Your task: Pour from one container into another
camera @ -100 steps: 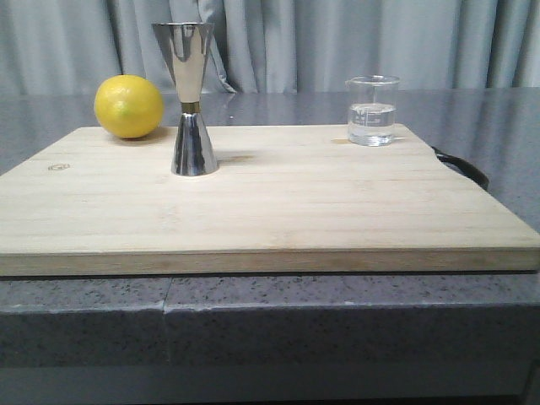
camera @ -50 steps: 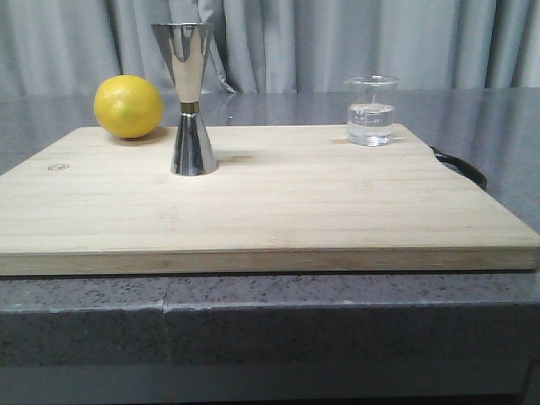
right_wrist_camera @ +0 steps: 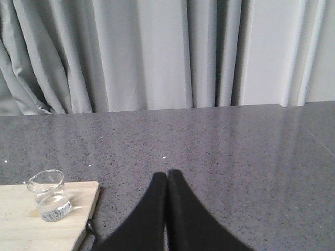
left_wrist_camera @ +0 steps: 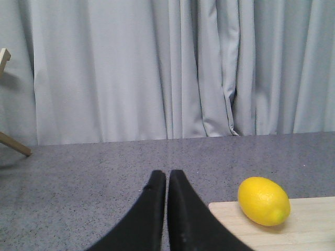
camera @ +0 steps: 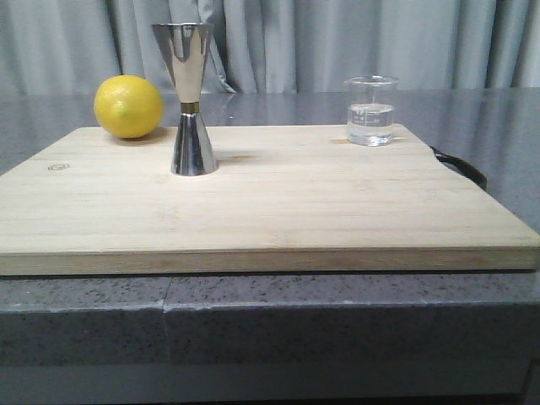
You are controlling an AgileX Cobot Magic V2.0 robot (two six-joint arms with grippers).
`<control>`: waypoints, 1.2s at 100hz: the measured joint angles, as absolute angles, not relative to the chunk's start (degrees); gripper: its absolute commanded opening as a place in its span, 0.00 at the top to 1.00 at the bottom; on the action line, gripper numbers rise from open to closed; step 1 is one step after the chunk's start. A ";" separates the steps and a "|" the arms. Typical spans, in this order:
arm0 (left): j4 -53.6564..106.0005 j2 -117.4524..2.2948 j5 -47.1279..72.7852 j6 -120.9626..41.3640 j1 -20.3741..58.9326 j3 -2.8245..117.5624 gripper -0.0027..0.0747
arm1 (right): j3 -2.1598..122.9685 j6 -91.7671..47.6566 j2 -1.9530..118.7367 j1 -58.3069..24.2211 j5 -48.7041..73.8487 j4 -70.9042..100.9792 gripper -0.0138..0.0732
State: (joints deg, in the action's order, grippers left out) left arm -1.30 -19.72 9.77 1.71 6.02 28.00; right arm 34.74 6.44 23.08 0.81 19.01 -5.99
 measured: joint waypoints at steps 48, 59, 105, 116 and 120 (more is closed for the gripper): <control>-2.08 -19.72 9.77 1.71 6.02 28.00 0.29 | 34.74 6.44 23.08 0.81 19.87 -6.12 0.25; -2.20 -19.72 9.77 1.71 6.02 28.00 0.18 | 34.74 6.44 23.08 0.81 20.24 -6.12 0.11; -2.42 -19.72 9.77 1.71 6.02 28.00 0.19 | 34.74 6.44 23.08 0.81 20.37 -6.12 0.10; -2.42 -19.72 10.26 1.71 6.02 28.02 0.19 | 34.74 6.44 23.08 0.81 20.37 -6.12 0.10; -2.42 -19.72 10.84 1.71 6.02 28.13 0.19 | 34.74 6.44 23.08 0.81 20.37 -6.12 0.10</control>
